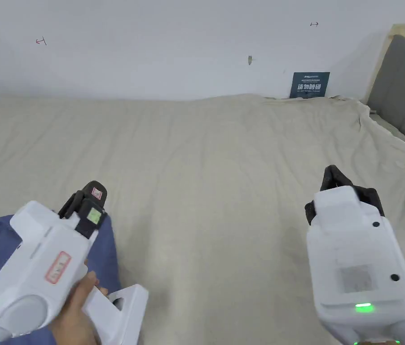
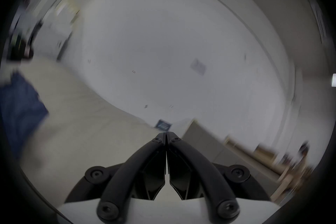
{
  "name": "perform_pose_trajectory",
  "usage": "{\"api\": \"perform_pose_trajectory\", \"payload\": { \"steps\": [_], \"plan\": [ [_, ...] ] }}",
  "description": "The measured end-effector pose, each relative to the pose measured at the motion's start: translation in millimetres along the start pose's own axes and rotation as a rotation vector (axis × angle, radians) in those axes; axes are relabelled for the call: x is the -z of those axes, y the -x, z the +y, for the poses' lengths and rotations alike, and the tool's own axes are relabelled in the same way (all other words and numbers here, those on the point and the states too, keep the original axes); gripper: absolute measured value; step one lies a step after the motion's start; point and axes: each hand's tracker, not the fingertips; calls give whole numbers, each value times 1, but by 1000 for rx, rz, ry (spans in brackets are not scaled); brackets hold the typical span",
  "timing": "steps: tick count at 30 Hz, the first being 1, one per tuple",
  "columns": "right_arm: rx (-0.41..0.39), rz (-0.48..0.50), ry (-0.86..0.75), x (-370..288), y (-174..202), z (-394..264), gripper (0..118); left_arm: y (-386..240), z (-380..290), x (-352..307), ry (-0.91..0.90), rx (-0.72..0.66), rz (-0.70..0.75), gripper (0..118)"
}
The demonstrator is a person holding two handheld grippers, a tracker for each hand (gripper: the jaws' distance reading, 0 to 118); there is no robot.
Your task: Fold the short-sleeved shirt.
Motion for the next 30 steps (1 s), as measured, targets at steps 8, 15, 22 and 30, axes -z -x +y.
{"api": "perform_pose_trajectory", "payload": {
  "steps": [8, 15, 22, 30],
  "plan": [
    [410, 149, 128, 9, -23, -20, 0, -33, -37, 5, -27, 635, 156, 0],
    [364, 143, 113, 6, -18, -11, 0, -24, -35, 5, -2, 547, 136, 0],
    [361, 138, 113, 7, -19, -12, 0, -23, -36, 4, 3, 546, 131, 0],
    [368, 143, 108, 8, -20, -11, 0, -22, -35, 3, -4, 541, 130, 0]
  ]
}}
